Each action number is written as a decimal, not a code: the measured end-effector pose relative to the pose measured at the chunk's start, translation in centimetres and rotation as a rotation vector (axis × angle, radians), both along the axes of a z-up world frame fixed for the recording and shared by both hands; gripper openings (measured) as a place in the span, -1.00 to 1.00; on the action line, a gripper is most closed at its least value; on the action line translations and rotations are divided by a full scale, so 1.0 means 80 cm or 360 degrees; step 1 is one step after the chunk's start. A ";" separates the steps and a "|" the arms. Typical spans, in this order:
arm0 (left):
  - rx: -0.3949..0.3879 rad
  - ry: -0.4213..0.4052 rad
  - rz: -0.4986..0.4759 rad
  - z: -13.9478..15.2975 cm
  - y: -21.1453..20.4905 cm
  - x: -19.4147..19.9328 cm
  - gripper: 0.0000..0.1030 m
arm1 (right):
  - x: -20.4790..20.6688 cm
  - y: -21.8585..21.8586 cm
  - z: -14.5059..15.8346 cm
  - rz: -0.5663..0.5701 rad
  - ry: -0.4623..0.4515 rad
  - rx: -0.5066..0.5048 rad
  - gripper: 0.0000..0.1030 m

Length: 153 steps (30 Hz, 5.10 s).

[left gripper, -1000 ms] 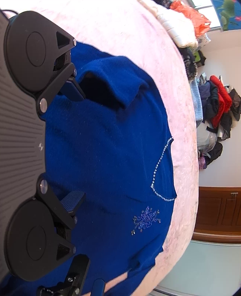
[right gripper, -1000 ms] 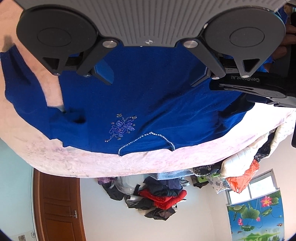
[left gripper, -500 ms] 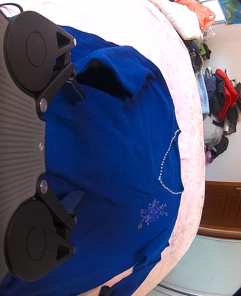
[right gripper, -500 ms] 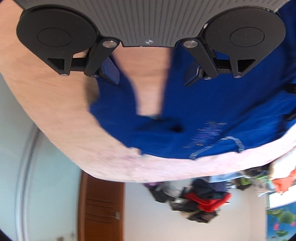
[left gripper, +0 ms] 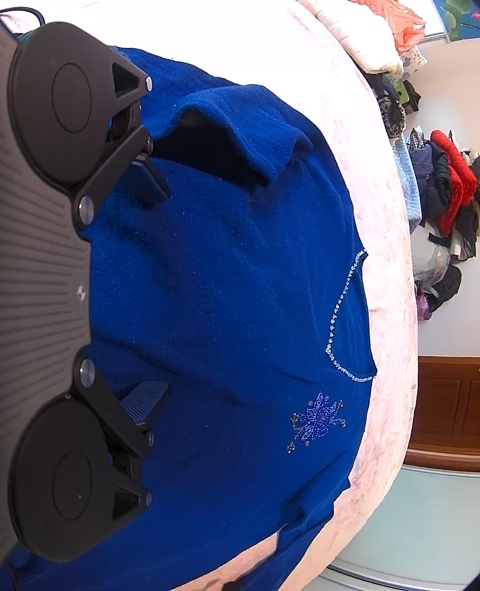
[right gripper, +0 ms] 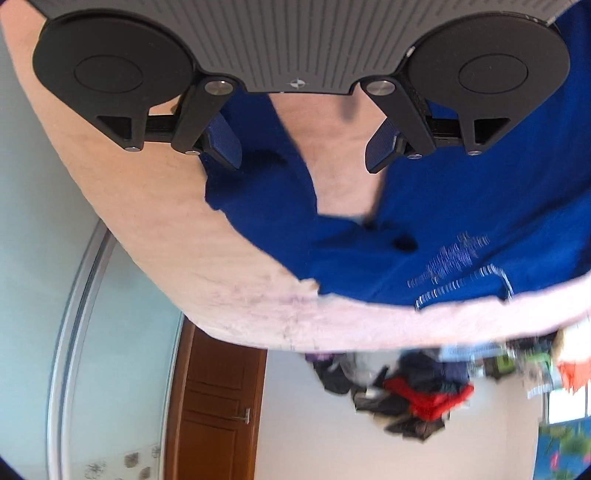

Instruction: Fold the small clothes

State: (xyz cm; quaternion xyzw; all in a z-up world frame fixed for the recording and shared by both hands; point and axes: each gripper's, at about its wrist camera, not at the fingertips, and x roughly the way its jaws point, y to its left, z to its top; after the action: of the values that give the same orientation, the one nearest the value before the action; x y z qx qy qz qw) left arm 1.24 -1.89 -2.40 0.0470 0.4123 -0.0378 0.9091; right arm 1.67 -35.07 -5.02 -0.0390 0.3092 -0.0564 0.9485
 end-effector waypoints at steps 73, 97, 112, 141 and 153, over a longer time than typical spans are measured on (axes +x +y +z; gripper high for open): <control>0.0187 -0.0196 0.0268 0.031 0.085 0.028 1.00 | 0.146 0.041 0.066 0.0794 -0.0187 0.2217 -0.84; 0.0182 -0.0168 0.0401 0.028 0.133 0.040 1.00 | 0.209 0.163 0.052 0.0906 0.0161 0.2130 -0.84; 0.0182 -0.0155 0.0414 0.027 0.139 0.039 1.00 | 0.242 0.232 0.034 0.0918 0.0353 0.2010 -0.84; 0.0167 -0.0140 0.0524 0.038 0.184 0.020 1.00 | 0.253 0.279 -0.011 0.0749 0.0571 0.1813 0.31; 0.0040 -0.0067 0.0652 0.048 0.255 -0.027 1.00 | 0.139 0.311 0.081 0.1179 0.0242 0.0908 0.45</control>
State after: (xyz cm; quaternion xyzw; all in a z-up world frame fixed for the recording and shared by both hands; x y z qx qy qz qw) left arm -0.91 18.47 1.41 -0.0255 0.3944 0.1539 0.9056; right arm 12.75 -10.23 1.43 0.1114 0.3462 0.3759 0.8523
